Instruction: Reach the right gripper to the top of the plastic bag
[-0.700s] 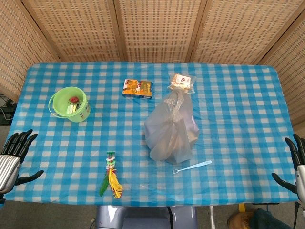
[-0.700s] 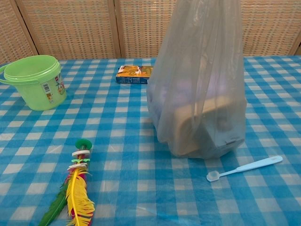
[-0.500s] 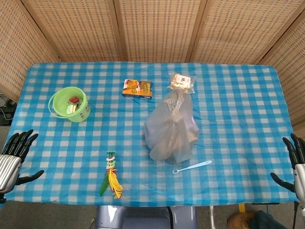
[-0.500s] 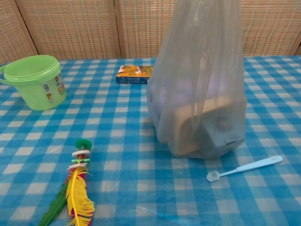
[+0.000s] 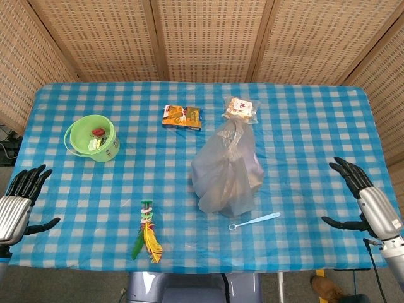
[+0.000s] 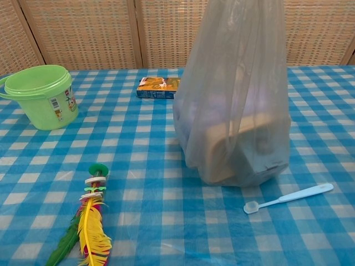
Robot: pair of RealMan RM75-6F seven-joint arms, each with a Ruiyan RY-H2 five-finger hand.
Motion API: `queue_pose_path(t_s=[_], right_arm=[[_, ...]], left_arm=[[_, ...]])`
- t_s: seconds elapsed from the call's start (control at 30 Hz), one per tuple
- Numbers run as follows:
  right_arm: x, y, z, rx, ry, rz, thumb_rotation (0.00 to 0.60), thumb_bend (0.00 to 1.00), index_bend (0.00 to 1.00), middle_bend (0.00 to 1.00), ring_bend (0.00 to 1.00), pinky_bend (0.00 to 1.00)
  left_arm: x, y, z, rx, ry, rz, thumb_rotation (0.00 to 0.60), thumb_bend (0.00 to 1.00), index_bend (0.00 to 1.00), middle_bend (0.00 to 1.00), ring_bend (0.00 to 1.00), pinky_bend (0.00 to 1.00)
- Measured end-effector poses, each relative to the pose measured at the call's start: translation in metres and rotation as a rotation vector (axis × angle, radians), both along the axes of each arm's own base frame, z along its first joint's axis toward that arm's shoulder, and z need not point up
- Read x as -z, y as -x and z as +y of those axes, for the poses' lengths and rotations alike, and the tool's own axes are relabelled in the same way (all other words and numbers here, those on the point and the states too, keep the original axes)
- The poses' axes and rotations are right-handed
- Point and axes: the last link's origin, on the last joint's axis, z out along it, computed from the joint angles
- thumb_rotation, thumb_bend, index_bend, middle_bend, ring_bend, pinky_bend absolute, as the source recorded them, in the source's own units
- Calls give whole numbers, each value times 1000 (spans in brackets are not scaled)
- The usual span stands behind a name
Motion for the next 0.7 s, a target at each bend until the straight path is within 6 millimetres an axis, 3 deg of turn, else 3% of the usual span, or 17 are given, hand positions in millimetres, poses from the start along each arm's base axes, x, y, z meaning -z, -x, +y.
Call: queue_pose_path(t_s=[0.33, 0.7], right_arm=[[-6, -105, -77, -114, -344, -203, 600, 0, 86, 37, 0, 0], [13, -172, -105, -105, -520, -230, 600, 0, 163, 96, 0, 0]], left_arm=[[-1, 11, 17, -82, -14, -6, 600, 0, 0, 0, 0, 0], [-8, 16, 27, -96, -40, -28, 600, 0, 0, 0, 0, 0]])
